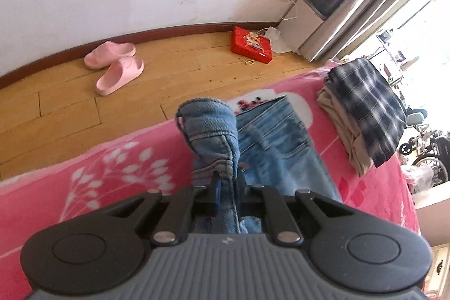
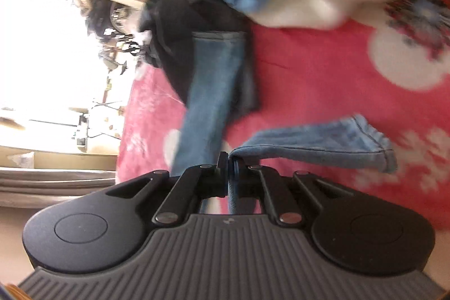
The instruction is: Fold clothes
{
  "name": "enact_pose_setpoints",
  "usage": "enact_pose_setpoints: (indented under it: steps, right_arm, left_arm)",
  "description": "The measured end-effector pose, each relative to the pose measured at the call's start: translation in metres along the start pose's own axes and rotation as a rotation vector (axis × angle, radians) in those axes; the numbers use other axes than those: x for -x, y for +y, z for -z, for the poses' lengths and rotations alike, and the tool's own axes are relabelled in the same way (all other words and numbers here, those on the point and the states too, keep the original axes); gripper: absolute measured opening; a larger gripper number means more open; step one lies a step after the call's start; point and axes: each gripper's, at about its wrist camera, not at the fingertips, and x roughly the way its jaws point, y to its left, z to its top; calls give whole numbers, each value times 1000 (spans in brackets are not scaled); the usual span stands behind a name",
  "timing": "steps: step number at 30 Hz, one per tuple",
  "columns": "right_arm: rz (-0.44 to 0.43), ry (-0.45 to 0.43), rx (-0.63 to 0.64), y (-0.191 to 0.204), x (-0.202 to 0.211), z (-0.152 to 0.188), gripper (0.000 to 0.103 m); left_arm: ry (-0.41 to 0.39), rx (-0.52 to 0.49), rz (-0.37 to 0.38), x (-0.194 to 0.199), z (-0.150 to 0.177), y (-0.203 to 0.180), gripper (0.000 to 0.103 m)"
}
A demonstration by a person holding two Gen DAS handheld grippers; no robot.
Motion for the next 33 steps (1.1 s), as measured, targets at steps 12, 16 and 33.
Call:
enact_pose_setpoints:
  steps: [12, 16, 33]
  right_arm:
    - [10, -5, 111, 110, -119, -51, 2]
    - [29, 24, 28, 116, -177, -68, 5]
    - [-126, 208, 1, 68, -146, -24, 49]
  left_arm:
    - [53, 40, -60, -92, -47, -86, 11]
    - [131, -34, 35, -157, -60, -111, 33]
    - [128, -72, 256, -114, -51, -44, 66]
